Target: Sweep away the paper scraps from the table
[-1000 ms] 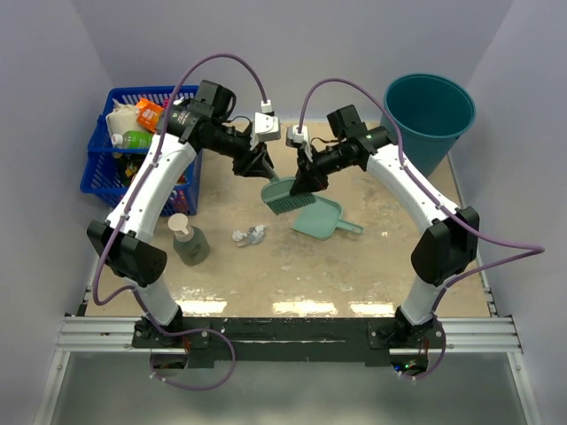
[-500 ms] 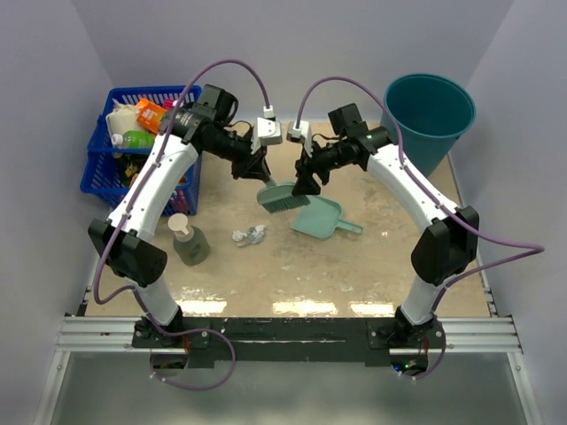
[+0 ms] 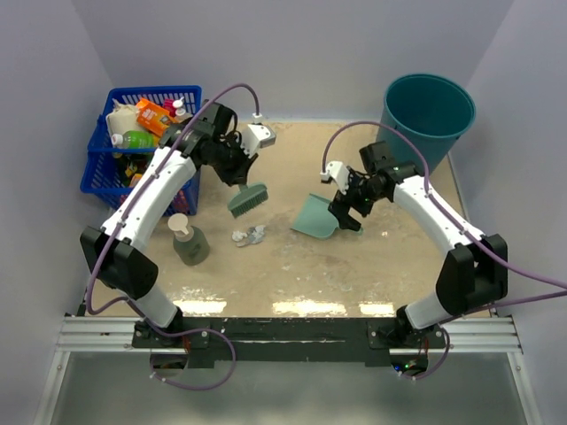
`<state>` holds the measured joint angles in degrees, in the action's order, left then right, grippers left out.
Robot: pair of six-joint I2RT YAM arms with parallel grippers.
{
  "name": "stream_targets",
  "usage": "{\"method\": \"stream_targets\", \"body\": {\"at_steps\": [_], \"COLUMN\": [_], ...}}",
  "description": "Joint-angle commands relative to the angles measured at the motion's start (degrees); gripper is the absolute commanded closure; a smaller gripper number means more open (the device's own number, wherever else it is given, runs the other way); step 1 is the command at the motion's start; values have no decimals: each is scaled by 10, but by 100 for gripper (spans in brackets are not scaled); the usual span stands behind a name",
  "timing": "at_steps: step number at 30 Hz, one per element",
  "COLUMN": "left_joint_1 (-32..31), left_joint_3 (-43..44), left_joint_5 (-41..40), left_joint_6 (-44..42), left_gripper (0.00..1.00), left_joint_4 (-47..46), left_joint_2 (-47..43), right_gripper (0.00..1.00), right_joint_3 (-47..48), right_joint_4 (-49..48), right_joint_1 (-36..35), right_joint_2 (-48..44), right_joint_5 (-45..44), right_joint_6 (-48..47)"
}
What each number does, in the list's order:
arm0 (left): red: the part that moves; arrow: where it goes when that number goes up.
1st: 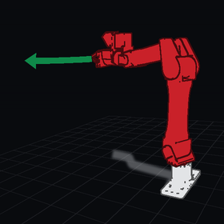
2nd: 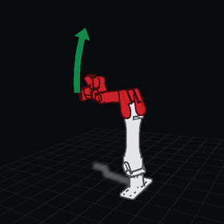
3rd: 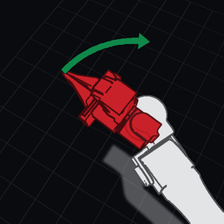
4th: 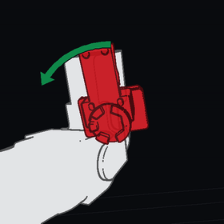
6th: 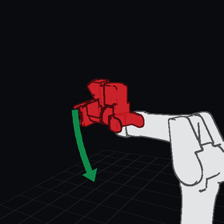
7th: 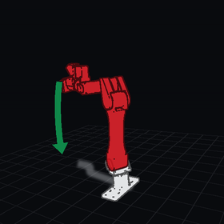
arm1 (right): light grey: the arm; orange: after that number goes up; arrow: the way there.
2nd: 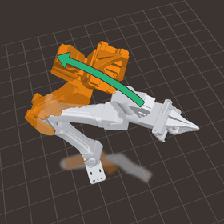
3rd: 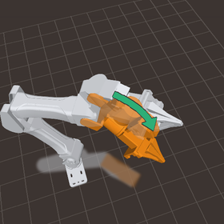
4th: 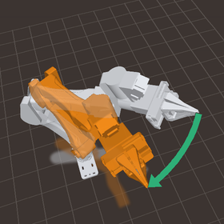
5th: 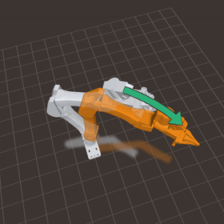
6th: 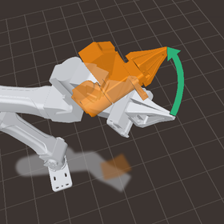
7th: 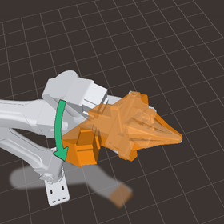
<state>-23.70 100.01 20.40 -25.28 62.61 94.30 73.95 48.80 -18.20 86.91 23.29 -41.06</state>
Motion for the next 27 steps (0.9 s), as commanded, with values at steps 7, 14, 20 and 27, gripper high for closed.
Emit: {"method": "stream_targets", "body": {"at_steps": [7, 14, 20, 27], "left_joint_1": [-1, 0, 0, 0], "left_joint_3": [41, 27, 5, -3], "left_joint_5": [-182, -165, -186, -182], "left_joint_6": [40, 65, 86, 91], "left_gripper": [100, 100, 100, 100], "left_joint_4": [-34, -24, -34, -28], "left_joint_2": [17, 27, 15, 20], "right_gripper": [3, 31, 44, 62], "right_joint_3": [-81, -77, -87, -77], "right_joint_4": [-57, -76, -107, -70], "right_joint_1": [-3, -3, -3, -4], "right_joint_2": [20, 80, 98, 117], "right_joint_5": [-150, -104, -130, -111], "right_joint_6": [-68, -68, -67, -65]}}
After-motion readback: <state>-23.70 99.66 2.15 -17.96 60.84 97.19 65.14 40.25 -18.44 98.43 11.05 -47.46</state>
